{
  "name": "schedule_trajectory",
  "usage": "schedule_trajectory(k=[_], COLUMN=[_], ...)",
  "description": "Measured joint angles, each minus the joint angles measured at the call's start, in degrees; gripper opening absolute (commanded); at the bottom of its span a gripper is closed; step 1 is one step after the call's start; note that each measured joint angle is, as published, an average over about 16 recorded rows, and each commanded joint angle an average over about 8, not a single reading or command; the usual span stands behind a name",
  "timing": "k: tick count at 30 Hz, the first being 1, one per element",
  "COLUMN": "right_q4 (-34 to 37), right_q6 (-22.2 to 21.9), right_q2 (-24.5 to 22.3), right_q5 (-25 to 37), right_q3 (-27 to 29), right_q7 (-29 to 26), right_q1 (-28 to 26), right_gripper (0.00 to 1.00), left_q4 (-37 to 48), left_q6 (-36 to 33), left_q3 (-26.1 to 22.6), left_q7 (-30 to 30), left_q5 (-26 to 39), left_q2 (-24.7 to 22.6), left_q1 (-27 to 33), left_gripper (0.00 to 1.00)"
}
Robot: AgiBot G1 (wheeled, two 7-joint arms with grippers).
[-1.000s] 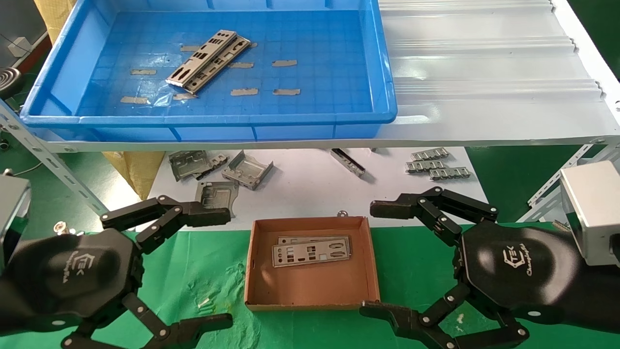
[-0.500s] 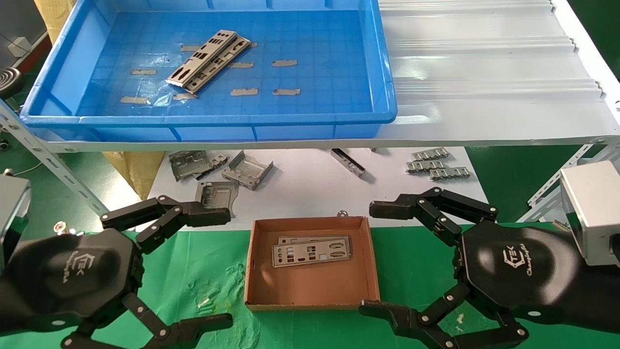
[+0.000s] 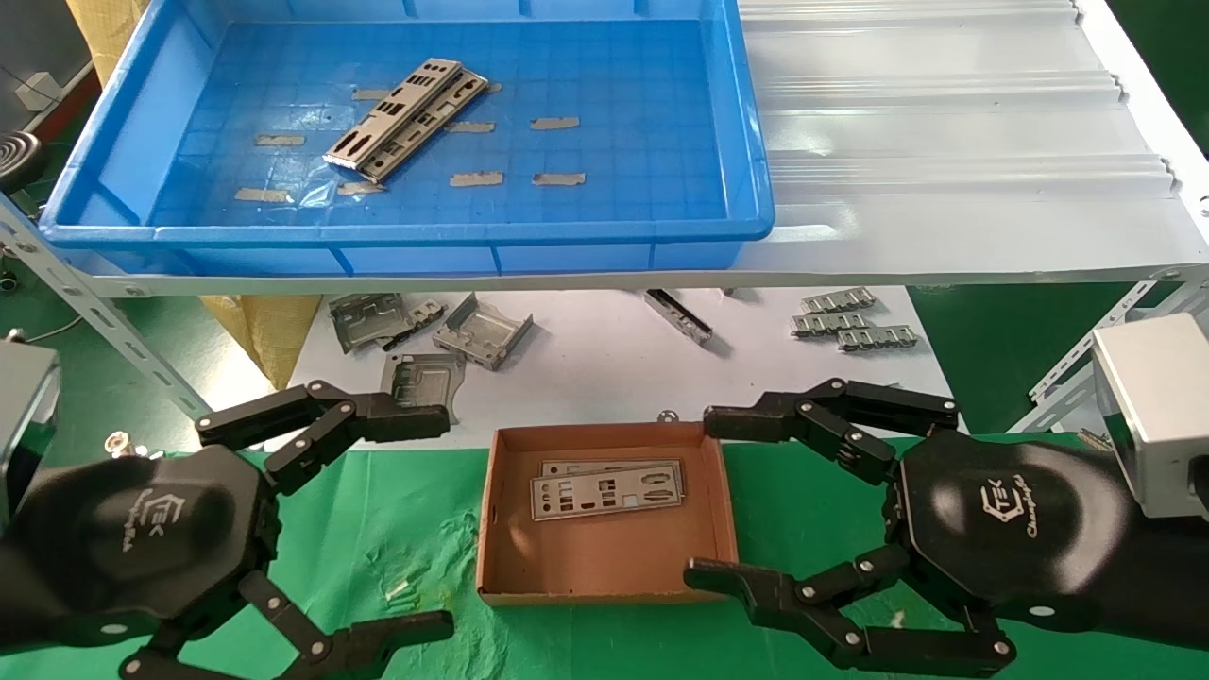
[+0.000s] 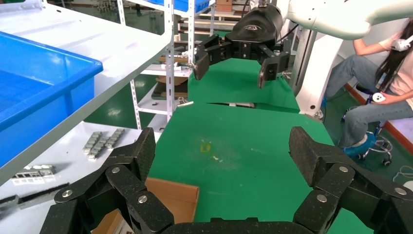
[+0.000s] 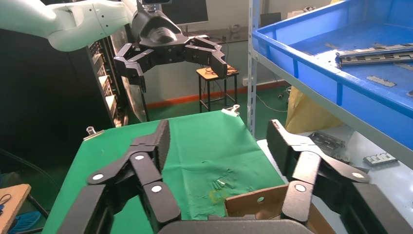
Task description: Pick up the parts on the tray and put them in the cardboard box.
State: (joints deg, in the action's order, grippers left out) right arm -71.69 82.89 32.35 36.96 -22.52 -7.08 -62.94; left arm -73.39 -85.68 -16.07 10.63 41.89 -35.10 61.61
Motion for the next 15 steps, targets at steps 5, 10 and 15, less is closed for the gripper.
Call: schedule_trajectory(k=[5, 10, 15], right_q4=[0.0, 0.0, 0.0], right_q6=[0.0, 0.0, 0.0], right_q2=[0.0, 0.0, 0.0], right_q5=[0.0, 0.0, 0.0], right_q3=[0.0, 0.0, 0.0], right_q7=[0.0, 0.0, 0.0], right_q1=[0.0, 0.0, 0.0], right_gripper=[0.0, 0.0, 0.0], left_q4=[0.0, 0.0, 0.0], left_q6=[0.0, 0.0, 0.0], left_q3=[0.0, 0.0, 0.0], left_q7=[0.0, 0.0, 0.0], left_q5=[0.0, 0.0, 0.0], left_q2=[0.0, 0.0, 0.0], left_q1=[0.0, 0.0, 0.0], left_gripper=[1.0, 1.0, 1.0])
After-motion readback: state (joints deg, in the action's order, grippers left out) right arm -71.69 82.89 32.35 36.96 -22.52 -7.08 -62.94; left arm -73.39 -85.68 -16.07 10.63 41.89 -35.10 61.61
